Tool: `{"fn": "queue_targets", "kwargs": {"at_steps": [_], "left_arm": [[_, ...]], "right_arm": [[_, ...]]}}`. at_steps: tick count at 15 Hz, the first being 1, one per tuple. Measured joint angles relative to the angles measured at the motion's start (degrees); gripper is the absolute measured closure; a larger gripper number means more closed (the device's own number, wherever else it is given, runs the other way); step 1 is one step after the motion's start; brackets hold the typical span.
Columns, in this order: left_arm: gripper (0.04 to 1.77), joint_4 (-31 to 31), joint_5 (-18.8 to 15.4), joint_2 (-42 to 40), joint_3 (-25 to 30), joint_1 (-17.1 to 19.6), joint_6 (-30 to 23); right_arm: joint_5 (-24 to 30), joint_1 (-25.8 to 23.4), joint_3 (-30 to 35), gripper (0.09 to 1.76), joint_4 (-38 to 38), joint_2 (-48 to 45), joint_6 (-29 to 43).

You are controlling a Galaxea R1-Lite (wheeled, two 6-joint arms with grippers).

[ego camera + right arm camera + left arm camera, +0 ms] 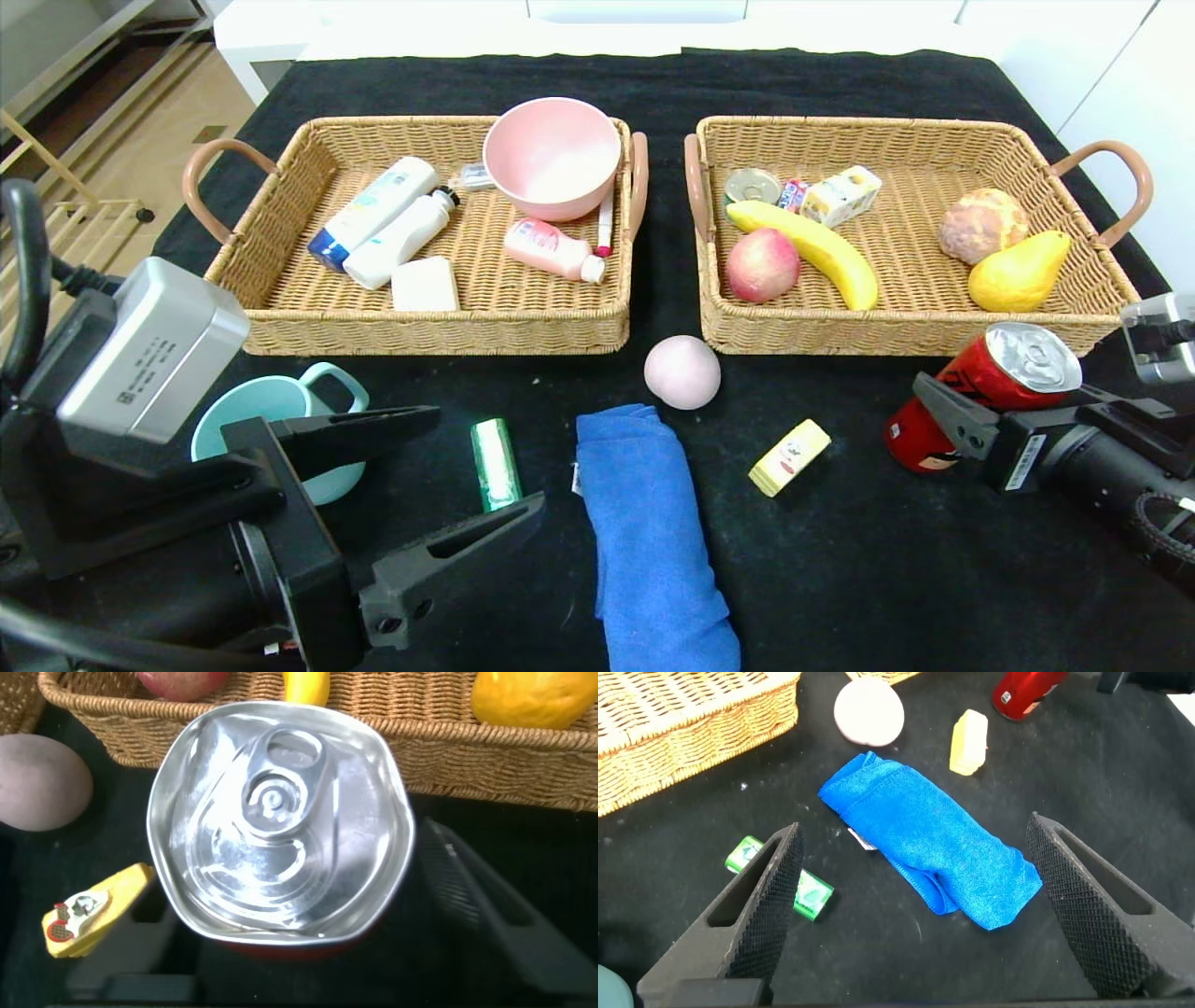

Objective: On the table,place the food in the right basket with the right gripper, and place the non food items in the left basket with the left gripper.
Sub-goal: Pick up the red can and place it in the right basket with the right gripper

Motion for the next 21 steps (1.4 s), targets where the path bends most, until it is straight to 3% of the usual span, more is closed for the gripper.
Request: {"fn": "queue_targets", "kwargs": {"at_steps": [3, 14, 17, 21], "left_arm": [[0.09, -0.06, 0.00, -0.09, 0.05, 0.00, 0.00], [0.09, -0.20, 0.05, -0.78, 0.30, -0.06, 0.96], [0.09, -0.23, 0.09, -1.00, 0.20, -0.09, 0.96], [0.09, -0.39, 0.09, -1.22, 0.13, -0.09, 0.94]], "right_arm": [[0.09, 0.06, 0.06, 0.80, -0.20, 0.66, 0.46], [1.78, 0.89, -0.33, 0.83, 1.26, 0.00, 0.57], [3.33, 0.96, -3.61, 0.83, 10.17, -4.24, 0.57], [7.61, 0.65, -16.24, 0.83, 32.27, -12.02, 1.07]]}}
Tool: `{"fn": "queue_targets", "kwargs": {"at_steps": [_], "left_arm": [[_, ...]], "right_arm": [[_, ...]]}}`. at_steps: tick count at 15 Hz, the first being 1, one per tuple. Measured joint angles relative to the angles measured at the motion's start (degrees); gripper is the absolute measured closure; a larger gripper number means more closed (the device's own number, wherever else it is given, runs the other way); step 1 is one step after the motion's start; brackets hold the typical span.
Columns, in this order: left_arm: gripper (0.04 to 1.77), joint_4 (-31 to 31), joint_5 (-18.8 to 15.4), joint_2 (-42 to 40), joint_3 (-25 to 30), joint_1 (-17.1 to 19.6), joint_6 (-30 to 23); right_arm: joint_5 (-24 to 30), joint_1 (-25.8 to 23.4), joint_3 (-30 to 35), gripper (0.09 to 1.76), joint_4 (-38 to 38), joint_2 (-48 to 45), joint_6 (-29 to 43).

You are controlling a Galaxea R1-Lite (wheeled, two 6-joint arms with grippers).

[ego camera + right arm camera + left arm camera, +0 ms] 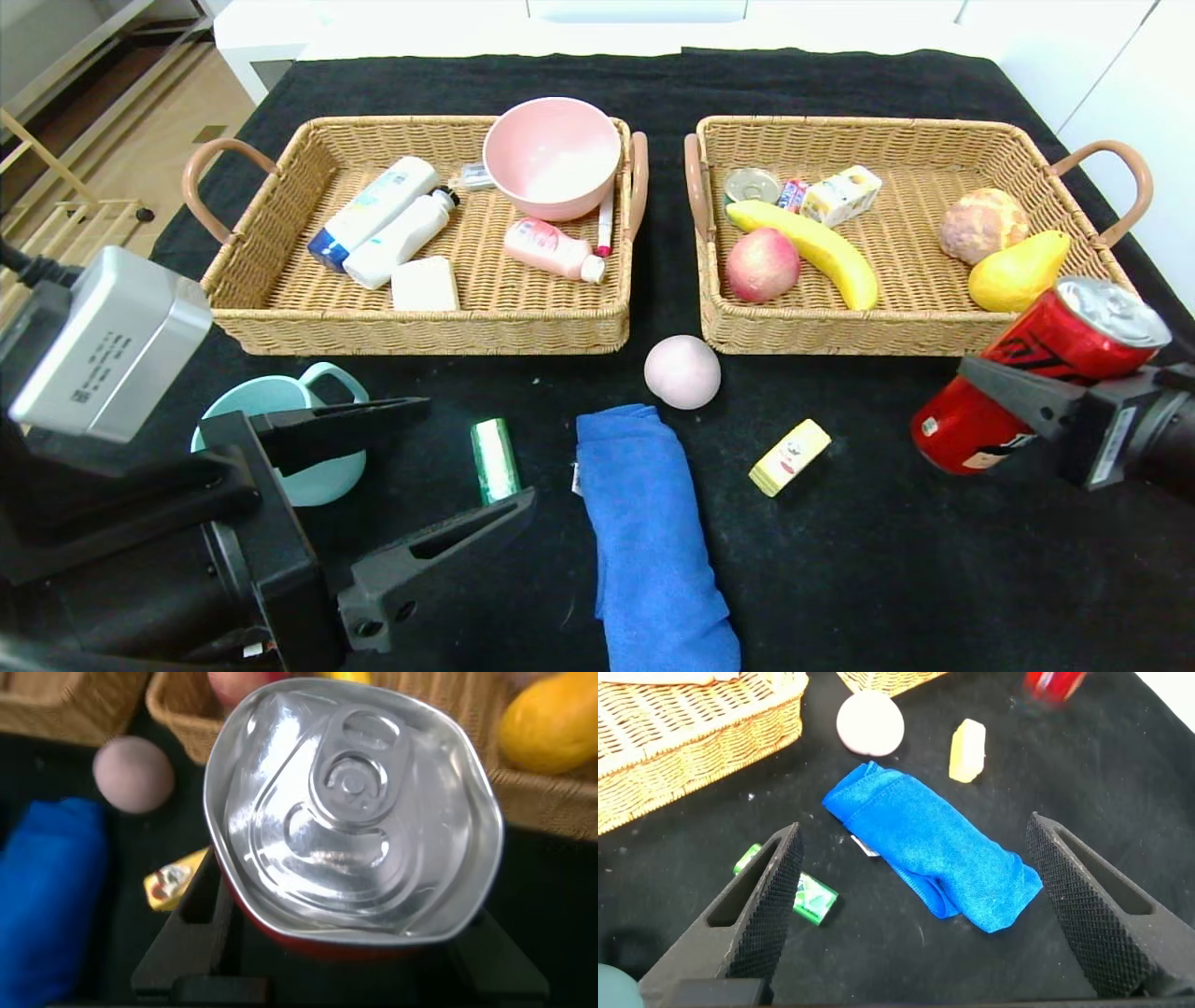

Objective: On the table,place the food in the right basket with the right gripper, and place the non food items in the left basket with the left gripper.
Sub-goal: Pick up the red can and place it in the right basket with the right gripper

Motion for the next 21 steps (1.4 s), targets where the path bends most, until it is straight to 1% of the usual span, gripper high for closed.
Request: {"fn": "queue_targets", "kwargs": {"at_steps": [2, 4, 12, 18, 21], "left_arm": [[0.09, 0.02, 0.02, -0.09, -0.05, 0.00, 0.02], [0.09, 0.05, 0.00, -0.20, -0.07, 0.00, 0.10], [0.09, 0.30, 0.00, -1.32, 0.17, 0.00, 0.44], [0.09, 0.38, 0.02, -1.54, 0.17, 0.00, 0.44], [0.09, 0.35, 0.00, -1.54, 0.20, 0.00, 0.44]], "right_arm": [[1.24, -0.34, -6.84, 0.83, 5.35, -1.49, 0.52], [1.62, -1.05, -12.18, 0.83, 6.34, 0.02, 0.56], [1.62, -5.17, -31.42, 0.83, 6.64, 14.80, 0.52], [1.84, -8.77, -44.11, 0.83, 6.81, 25.80, 0.69], [1.79, -9.96, -49.34, 0.83, 6.90, 30.88, 0.72]]}}
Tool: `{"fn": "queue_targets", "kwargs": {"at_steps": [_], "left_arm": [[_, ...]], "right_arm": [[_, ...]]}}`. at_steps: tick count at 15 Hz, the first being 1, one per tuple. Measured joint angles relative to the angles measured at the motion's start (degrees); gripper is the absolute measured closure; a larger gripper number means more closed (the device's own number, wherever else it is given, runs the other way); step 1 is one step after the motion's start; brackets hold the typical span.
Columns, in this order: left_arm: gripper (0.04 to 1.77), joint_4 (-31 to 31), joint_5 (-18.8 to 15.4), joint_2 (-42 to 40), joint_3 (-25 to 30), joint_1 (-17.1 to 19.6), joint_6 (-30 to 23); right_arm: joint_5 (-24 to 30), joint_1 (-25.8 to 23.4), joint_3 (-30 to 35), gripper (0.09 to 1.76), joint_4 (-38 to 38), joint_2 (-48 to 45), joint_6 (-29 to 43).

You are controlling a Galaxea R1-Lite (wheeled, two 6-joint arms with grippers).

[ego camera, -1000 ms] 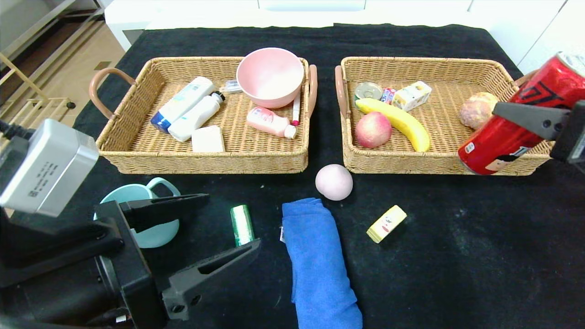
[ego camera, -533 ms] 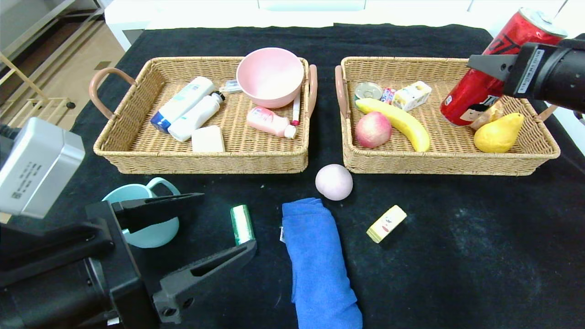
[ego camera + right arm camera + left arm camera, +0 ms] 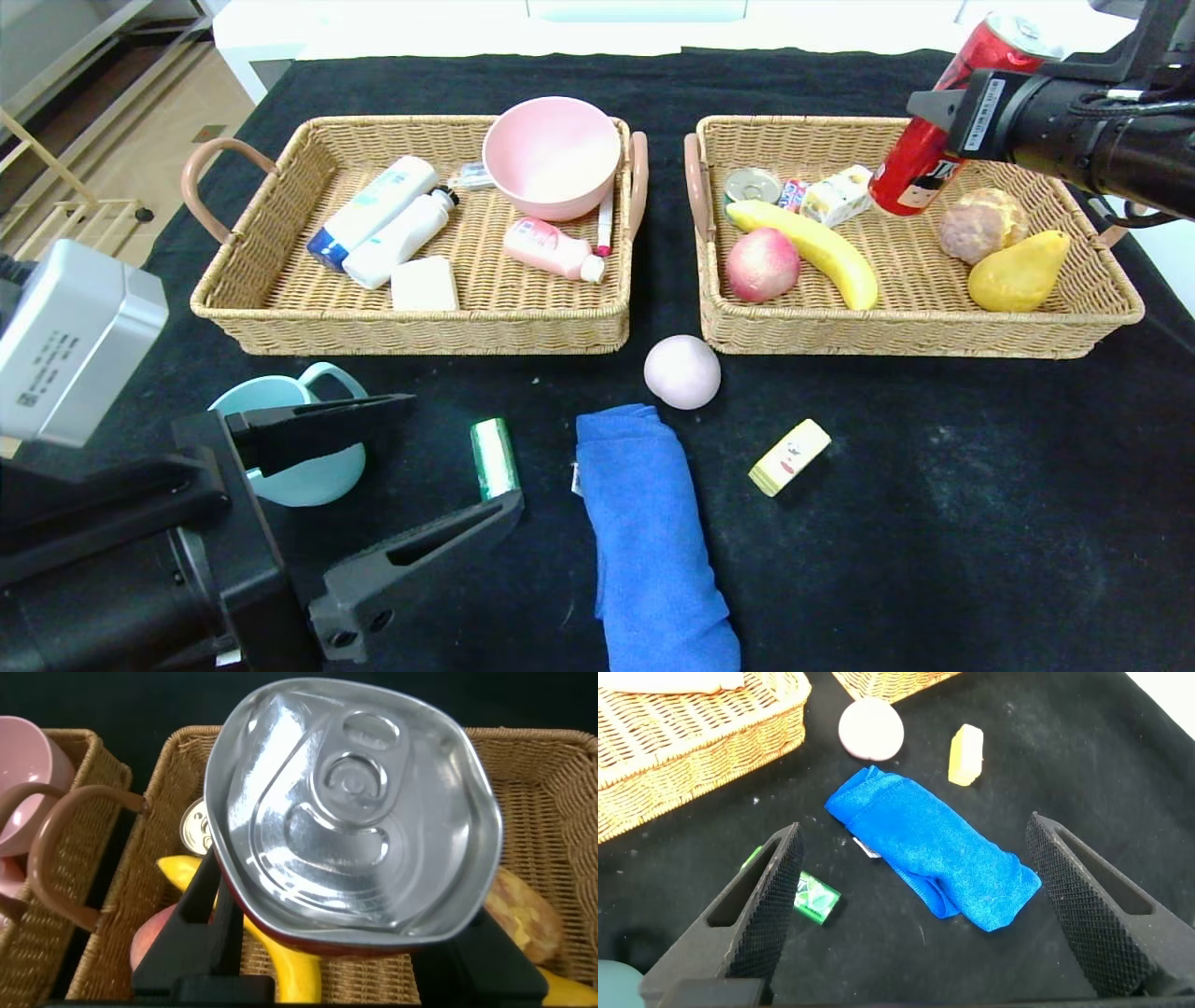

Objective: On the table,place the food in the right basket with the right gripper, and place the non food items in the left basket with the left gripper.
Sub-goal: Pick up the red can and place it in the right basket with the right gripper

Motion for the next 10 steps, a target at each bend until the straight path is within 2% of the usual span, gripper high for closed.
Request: {"fn": "queue_targets", "kwargs": {"at_steps": [3, 10], "left_arm": [[0.09, 0.00, 0.00, 0.00, 0.00, 0.00, 0.00], [0.09, 0.00, -0.01, -0.04, 0.02, 0.00, 0.00]], "right_arm": [[-0.37, -1.29, -3.86, 0.83, 0.11, 4.16, -0.11], [-1.38, -3.44, -4.77, 0.83, -0.87, 9.45, 0.02]]}}
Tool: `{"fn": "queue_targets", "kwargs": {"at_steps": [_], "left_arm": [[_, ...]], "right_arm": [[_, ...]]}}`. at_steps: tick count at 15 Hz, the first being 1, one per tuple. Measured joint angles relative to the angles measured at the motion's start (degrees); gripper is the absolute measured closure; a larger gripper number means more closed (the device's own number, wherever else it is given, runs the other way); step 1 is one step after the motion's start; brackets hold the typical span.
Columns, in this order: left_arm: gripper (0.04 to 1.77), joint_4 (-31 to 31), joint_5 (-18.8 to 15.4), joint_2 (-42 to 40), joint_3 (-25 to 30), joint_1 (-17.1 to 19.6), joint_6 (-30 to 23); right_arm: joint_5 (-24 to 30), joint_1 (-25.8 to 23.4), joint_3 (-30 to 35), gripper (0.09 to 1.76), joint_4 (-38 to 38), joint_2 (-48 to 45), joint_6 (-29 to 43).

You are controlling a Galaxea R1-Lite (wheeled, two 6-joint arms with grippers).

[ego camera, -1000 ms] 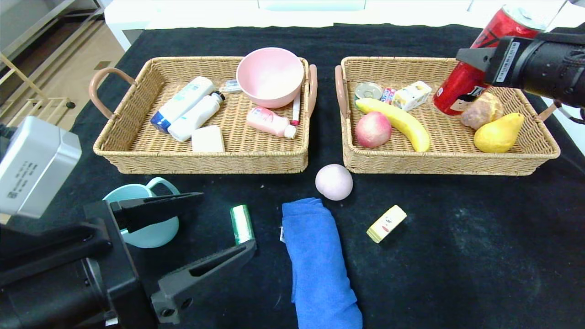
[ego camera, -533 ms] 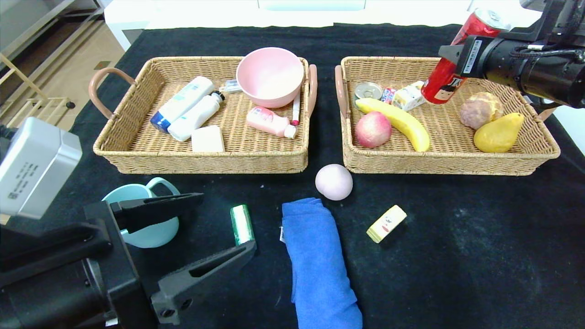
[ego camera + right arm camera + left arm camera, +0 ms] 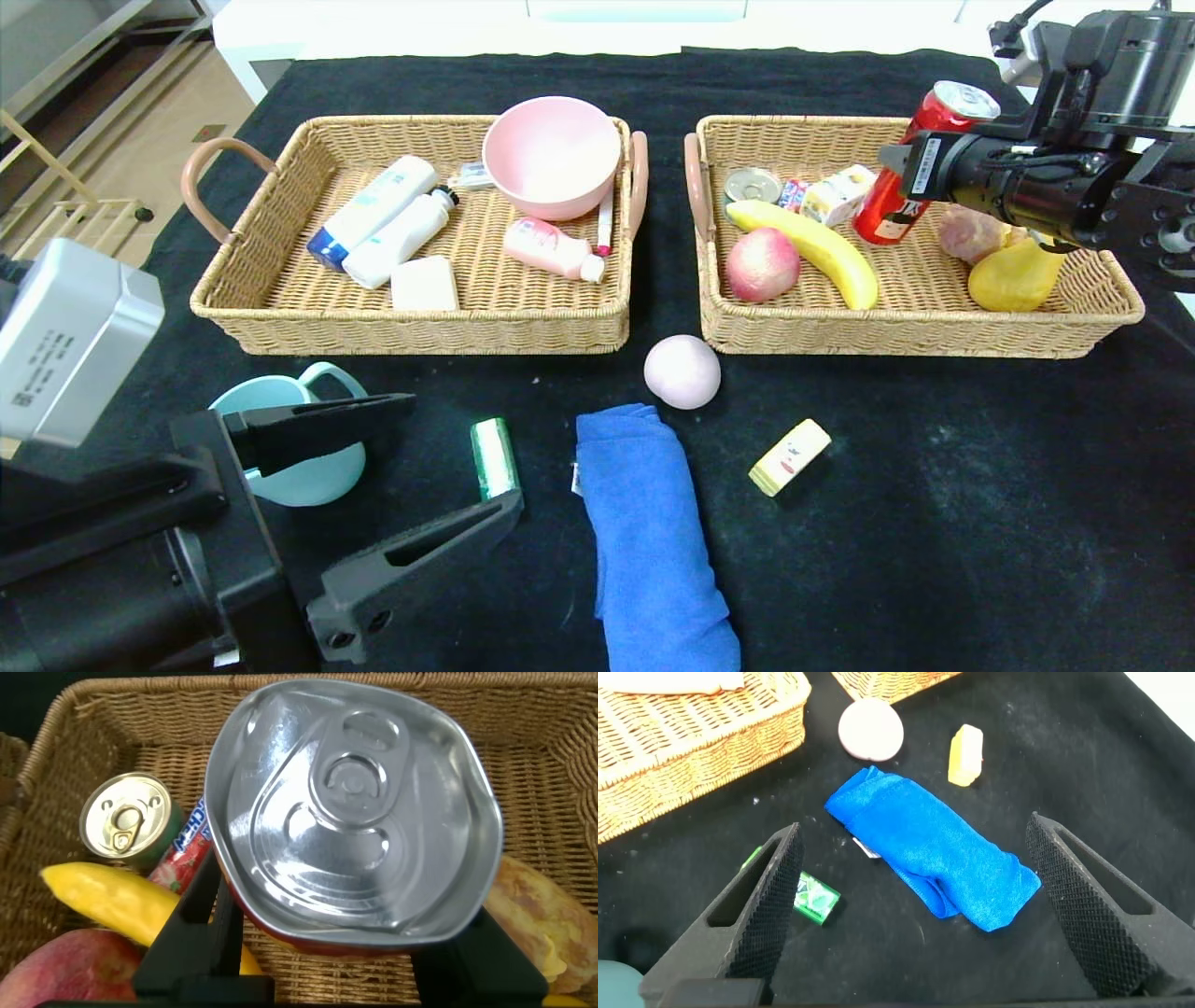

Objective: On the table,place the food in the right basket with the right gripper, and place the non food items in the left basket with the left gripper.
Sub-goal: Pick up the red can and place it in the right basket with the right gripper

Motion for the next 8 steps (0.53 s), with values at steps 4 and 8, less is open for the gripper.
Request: {"fn": "queue_targets", "kwargs": {"at_steps": [4, 8], "left_arm": [[0.09, 0.04, 0.01, -0.05, 0.11, -0.06, 0.00], [0.09, -0.07, 0.09, -0.40, -0.05, -0.02, 0.44]], "right_arm": [[-0.59, -0.09, 0.18, 0.67, -0.62, 0.88, -0.02], [-0.67, -0.23, 0.61, 0.46, -0.62, 0.63, 0.00]]}}
